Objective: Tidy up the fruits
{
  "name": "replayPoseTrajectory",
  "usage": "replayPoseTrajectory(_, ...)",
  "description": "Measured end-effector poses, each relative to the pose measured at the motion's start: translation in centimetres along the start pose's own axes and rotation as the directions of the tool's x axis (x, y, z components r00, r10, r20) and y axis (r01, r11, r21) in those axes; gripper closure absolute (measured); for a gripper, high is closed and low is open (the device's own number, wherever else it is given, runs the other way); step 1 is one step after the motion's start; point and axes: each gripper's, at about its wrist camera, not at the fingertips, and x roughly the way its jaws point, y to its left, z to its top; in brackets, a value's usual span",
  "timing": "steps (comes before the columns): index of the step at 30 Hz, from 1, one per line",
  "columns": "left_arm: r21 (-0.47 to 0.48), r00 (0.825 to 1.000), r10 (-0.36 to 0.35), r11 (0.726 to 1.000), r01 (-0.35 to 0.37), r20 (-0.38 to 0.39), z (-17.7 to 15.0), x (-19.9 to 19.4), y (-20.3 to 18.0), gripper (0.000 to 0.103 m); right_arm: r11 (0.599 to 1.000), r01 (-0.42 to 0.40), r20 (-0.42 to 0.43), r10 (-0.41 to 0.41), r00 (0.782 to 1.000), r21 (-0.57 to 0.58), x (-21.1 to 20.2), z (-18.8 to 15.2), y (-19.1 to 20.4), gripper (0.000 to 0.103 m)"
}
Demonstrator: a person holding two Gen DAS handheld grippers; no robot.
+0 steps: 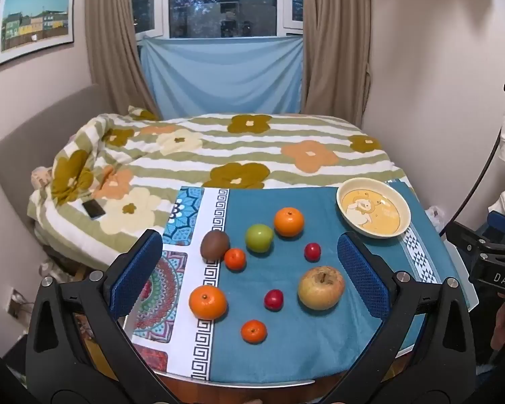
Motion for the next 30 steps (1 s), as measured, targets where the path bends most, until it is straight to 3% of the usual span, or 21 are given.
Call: replayPoseTrajectory(30, -0.014, 1.0, 0.016, 1.0, -0.015, 0.01, -0.4, -0.2, 0.5, 0.0, 1.0, -0.005, 0.002, 0.005, 1.0, -0.009, -0.4, -0.6, 0.6, 0.0)
